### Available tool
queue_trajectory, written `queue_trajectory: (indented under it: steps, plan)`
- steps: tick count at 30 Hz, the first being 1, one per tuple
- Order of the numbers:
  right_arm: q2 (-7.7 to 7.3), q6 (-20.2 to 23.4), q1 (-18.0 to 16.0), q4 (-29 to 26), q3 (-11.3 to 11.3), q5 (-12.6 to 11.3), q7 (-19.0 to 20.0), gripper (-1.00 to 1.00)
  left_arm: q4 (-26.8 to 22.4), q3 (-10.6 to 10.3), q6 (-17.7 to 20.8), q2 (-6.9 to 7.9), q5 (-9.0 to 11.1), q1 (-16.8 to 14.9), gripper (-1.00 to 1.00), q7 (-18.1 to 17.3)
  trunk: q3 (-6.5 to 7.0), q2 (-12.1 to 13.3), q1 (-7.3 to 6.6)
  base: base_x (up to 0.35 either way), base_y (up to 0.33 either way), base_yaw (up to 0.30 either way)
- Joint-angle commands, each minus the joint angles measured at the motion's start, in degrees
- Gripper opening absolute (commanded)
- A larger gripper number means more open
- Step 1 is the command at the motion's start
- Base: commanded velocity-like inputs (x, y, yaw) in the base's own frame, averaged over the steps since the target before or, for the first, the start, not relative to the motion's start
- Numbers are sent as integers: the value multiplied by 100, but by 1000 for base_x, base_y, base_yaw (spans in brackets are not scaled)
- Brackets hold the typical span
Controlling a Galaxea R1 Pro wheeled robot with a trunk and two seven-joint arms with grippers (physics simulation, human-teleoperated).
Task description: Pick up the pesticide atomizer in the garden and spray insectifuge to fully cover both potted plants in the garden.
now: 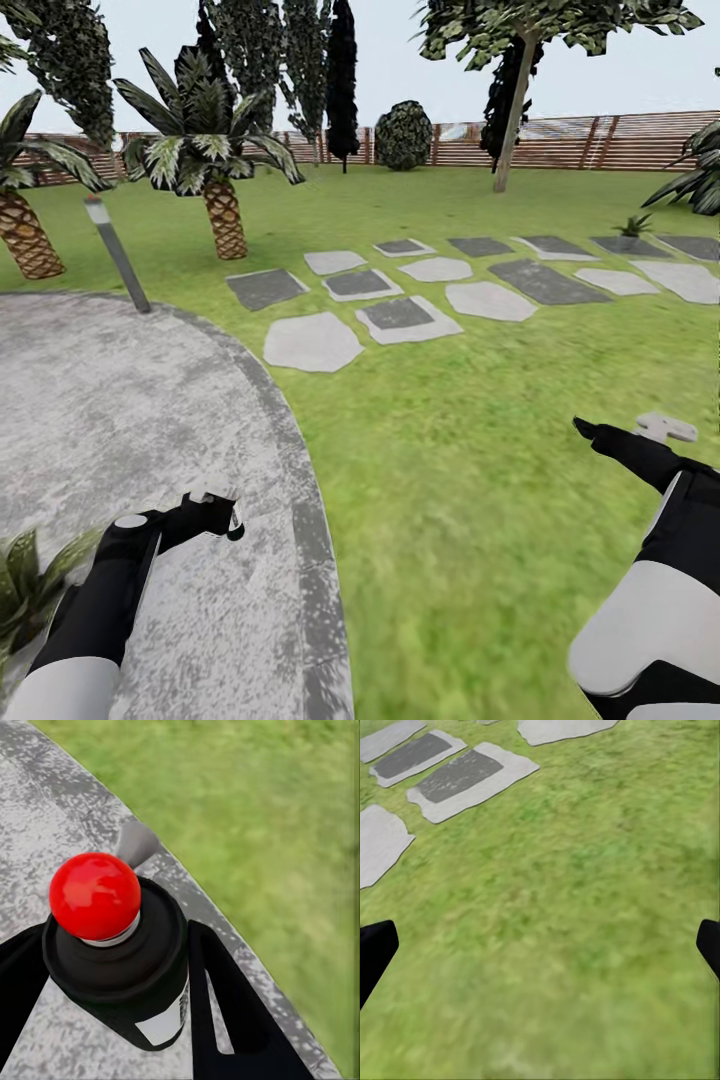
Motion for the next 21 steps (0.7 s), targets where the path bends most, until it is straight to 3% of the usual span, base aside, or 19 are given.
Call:
queue_trajectory:
  steps: [1,6,21]
  plan:
    - [2,6,-5,-7,-14,57,58,100,-11,11,30,-3,-32,-6,-100,-45,-5,-2,1,216,-278,0]
    - [2,7,-5,-9,-14,57,58,100,-11,11,34,-3,-33,-7,-100,-43,-5,-2,1,225,-277,-61]
    - [10,7,-5,-9,-14,57,58,100,-2,13,34,-3,-32,-9,-100,-46,-5,-2,1,264,-248,-262]
